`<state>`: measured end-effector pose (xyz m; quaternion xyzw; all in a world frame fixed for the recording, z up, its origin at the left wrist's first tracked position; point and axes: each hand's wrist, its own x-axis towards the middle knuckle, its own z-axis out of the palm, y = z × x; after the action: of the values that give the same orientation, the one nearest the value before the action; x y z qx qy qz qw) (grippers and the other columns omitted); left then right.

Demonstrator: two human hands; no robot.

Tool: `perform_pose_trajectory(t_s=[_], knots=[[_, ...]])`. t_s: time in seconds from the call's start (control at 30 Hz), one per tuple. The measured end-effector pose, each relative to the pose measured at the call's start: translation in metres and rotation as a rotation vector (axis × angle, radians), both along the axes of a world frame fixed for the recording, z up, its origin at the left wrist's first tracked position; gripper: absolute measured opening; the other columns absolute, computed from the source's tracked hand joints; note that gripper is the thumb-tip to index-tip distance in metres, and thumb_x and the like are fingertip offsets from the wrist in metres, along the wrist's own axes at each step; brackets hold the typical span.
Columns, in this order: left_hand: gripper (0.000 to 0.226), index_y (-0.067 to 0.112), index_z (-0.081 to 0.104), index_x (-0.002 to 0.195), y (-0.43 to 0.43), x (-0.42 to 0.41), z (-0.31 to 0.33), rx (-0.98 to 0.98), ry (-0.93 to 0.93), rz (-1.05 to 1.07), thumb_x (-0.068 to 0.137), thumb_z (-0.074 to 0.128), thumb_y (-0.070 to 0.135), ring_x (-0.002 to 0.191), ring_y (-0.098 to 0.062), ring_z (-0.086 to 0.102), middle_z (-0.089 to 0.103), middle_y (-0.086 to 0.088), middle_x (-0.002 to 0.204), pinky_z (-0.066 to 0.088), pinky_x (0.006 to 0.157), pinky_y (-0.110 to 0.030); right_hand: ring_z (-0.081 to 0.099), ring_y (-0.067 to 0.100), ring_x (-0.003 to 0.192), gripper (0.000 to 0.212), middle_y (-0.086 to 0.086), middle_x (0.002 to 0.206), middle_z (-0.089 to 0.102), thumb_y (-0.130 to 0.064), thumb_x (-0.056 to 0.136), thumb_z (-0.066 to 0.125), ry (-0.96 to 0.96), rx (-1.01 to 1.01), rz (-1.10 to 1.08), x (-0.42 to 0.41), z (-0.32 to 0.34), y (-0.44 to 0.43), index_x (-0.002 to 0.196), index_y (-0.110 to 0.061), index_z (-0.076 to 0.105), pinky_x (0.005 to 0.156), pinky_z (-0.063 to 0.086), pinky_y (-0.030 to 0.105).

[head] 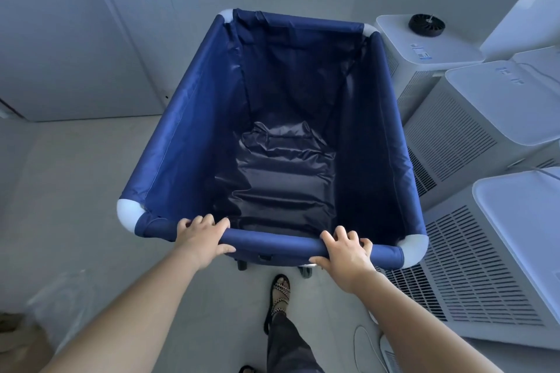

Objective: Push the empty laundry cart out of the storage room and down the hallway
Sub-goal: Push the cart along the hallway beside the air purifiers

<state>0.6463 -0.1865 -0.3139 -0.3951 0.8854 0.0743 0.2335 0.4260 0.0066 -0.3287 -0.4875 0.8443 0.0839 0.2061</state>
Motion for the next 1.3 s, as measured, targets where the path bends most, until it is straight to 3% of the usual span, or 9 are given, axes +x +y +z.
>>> perform_pose_trajectory(t_s=[1.3], knots=[[0.046, 0.025, 0.04, 0.119, -0.368, -0.186, -0.005, -0.024, 0.021, -0.095, 0.09, 0.041, 0.061, 0.113, -0.021, 0.043, 0.048, 0.002, 0.117, 0.027, 0.102, -0.039, 0.041, 0.025, 0.111, 0.053, 0.002, 0.123, 0.041, -0.065, 0.09, 0.034, 0.021, 0.011, -0.118, -0.165, -0.006, -0.349, 0.128, -0.027, 0.036, 0.101, 0.028, 0.047]])
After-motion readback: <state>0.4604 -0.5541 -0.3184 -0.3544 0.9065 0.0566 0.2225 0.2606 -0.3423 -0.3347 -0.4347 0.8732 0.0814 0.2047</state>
